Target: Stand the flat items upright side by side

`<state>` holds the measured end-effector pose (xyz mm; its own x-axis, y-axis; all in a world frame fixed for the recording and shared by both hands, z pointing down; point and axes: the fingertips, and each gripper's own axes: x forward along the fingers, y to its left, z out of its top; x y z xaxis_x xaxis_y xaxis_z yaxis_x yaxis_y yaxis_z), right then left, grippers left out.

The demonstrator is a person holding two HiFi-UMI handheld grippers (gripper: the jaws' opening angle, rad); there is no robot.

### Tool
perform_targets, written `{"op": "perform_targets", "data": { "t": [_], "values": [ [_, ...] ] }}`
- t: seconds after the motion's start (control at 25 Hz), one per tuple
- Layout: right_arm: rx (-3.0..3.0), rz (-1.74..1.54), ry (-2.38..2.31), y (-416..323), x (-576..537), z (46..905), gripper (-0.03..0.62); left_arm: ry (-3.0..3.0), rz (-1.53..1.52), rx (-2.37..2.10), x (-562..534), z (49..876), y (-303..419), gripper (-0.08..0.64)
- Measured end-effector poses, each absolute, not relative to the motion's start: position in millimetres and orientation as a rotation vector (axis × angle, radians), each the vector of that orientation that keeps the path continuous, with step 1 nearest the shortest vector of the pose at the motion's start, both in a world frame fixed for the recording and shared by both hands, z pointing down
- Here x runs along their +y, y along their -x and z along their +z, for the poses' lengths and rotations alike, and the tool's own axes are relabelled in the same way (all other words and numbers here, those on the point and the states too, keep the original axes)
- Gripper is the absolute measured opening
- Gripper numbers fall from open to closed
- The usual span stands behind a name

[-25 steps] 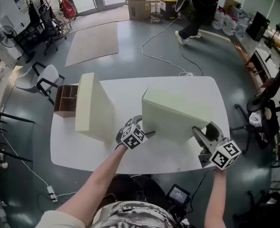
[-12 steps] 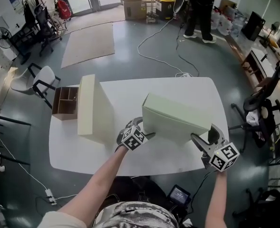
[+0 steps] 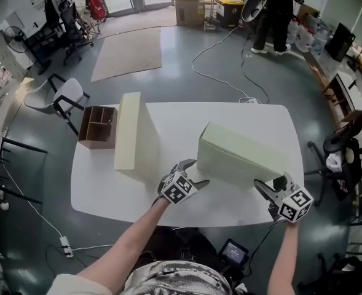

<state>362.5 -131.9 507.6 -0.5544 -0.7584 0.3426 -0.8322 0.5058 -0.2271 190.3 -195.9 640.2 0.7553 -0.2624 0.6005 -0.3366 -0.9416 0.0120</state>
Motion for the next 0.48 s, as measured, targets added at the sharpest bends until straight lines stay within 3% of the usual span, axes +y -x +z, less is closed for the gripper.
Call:
{"op": "perform_targets", "data": {
  "t": [0.48],
  "values": [
    [-2.415,0.543,-1.650,-293,-143,508,0.299,-2.847,0.964,-0.450,-120,632,-129,0.380]
  ]
}}
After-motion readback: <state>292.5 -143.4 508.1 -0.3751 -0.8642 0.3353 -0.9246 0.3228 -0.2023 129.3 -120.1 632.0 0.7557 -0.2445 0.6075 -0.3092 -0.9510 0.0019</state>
